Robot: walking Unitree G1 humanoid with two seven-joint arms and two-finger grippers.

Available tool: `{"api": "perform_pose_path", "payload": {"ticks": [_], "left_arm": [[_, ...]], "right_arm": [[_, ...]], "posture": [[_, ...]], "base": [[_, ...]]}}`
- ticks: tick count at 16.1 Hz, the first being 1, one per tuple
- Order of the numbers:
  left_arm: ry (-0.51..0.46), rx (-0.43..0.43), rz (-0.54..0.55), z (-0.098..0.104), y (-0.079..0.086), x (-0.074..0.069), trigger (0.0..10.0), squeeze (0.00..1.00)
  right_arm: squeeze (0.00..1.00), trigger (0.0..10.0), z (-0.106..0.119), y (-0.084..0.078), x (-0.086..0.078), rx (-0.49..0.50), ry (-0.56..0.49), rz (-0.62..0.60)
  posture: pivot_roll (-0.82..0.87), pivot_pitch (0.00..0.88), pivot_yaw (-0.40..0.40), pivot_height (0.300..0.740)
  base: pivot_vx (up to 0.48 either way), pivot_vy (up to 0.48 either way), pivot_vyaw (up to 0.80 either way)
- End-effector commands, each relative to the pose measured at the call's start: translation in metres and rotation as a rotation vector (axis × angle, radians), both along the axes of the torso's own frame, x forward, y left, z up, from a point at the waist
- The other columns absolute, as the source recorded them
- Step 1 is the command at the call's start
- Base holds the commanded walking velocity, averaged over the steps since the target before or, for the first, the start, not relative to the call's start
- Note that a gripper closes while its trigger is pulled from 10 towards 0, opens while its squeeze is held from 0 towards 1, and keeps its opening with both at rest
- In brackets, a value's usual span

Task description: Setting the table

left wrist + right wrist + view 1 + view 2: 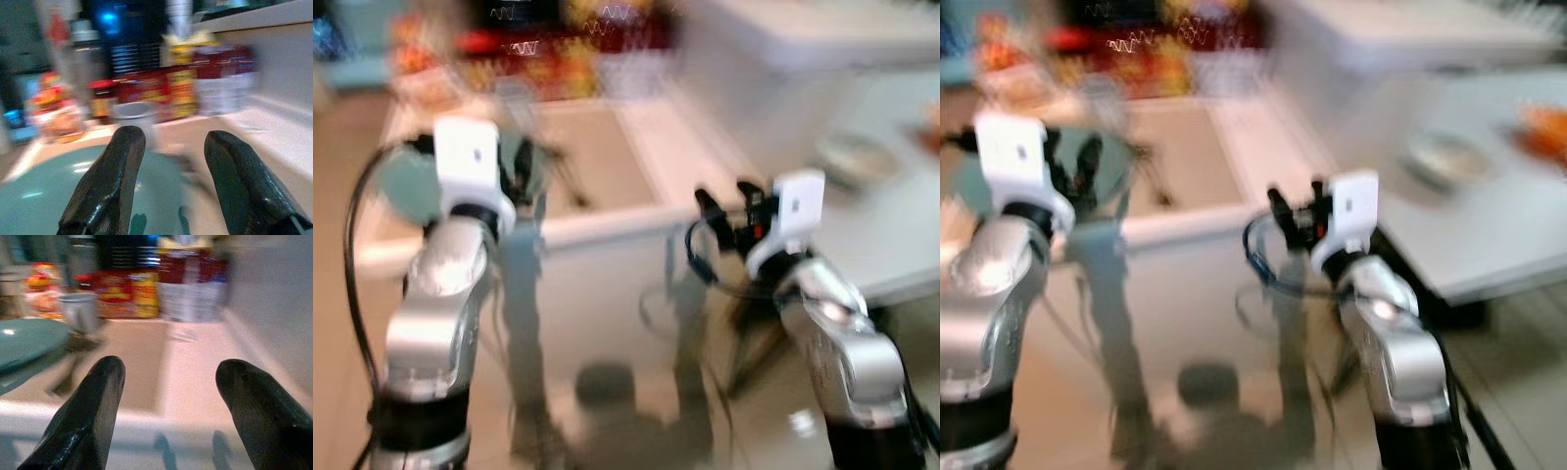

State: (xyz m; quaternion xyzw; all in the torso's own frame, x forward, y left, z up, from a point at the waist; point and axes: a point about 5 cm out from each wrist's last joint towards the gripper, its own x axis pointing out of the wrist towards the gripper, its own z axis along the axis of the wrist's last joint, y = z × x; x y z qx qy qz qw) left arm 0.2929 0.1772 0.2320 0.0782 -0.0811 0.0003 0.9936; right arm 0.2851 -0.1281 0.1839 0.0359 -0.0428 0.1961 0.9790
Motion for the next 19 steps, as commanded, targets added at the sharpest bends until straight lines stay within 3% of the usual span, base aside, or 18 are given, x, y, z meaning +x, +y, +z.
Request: {"api": "perform_pose_path", "payload": {"ticks": [1, 3, 6, 9, 11, 13, 14, 15, 18, 19], "left_arm": [[-0.004, 0.001, 0.029, 0.002, 0.004, -0.001, 10.0, 0.00], [-0.006, 0.004, 0.042, 0.003, 0.006, -0.001, 10.0, 0.00], [-0.009, 0.027, 0.093, 0.005, 0.013, -0.002, 10.0, 0.00], [0.023, 0.022, 0.171, 0.013, 0.041, -0.001, 10.0, 0.00], [0.045, 0.021, 0.101, 0.019, 0.051, -0.002, 10.0, 0.00], [0.103, -0.008, 0.000, 0.012, 0.056, -0.003, 10.0, 0.00], [0.132, 0.006, -0.029, 0.006, 0.057, -0.005, 10.0, 0.00], [0.164, 0.038, -0.031, 0.001, 0.061, -0.007, 10.0, 0.00], [0.255, 0.087, -0.088, -0.015, 0.066, -0.016, 10.0, 0.00], [0.253, 0.073, -0.149, -0.018, 0.064, -0.020, 10.0, 0.00]], "right_arm": [[0.00, 10.0, 0.002, 0.008, -0.002, -0.004, -0.007, 0.046], [0.00, 10.0, 0.001, 0.013, -0.006, -0.036, -0.008, 0.108], [0.00, 10.0, -0.002, 0.014, -0.010, -0.002, 0.012, 0.133], [0.00, 10.0, 0.002, 0.008, -0.014, 0.018, 0.004, 0.174], [0.00, 10.0, 0.007, 0.002, -0.012, 0.100, 0.025, 0.182], [0.00, 10.0, 0.011, 0.000, 0.000, 0.161, 0.082, 0.154], [0.77, 10.0, 0.008, 0.001, 0.005, 0.199, 0.146, 0.149], [1.00, 10.0, 0.005, 0.004, 0.009, 0.227, 0.211, 0.183], [1.00, 10.0, 0.000, 0.005, 0.033, 0.282, 0.346, 0.130], [0.98, 10.0, -0.002, 0.005, 0.045, 0.281, 0.437, 0.089]], "posture": [[0.01, 0.000, -0.040, 0.740], [0.00, 0.000, -0.041, 0.740], [0.00, 0.000, -0.043, 0.740], [0.00, 0.000, -0.043, 0.740], [0.01, 0.000, -0.042, 0.740], [0.01, 0.000, -0.041, 0.740], [0.01, 0.000, -0.041, 0.740], [0.01, 0.000, -0.049, 0.740], [0.02, 0.000, -0.060, 0.740], [0.02, 0.000, -0.066, 0.740]], "base": [[0.450, 0.000, 0.80], [0.450, 0.000, 0.80], [0.153, 0.000, 0.00], [0.000, 0.000, 0.00], [0.000, 0.000, 0.00], [0.000, 0.000, 0.00], [0.000, 0.000, 0.00], [0.000, 0.000, 0.00], [0.000, 0.000, 0.00], [0.000, 0.000, 0.00]]}}
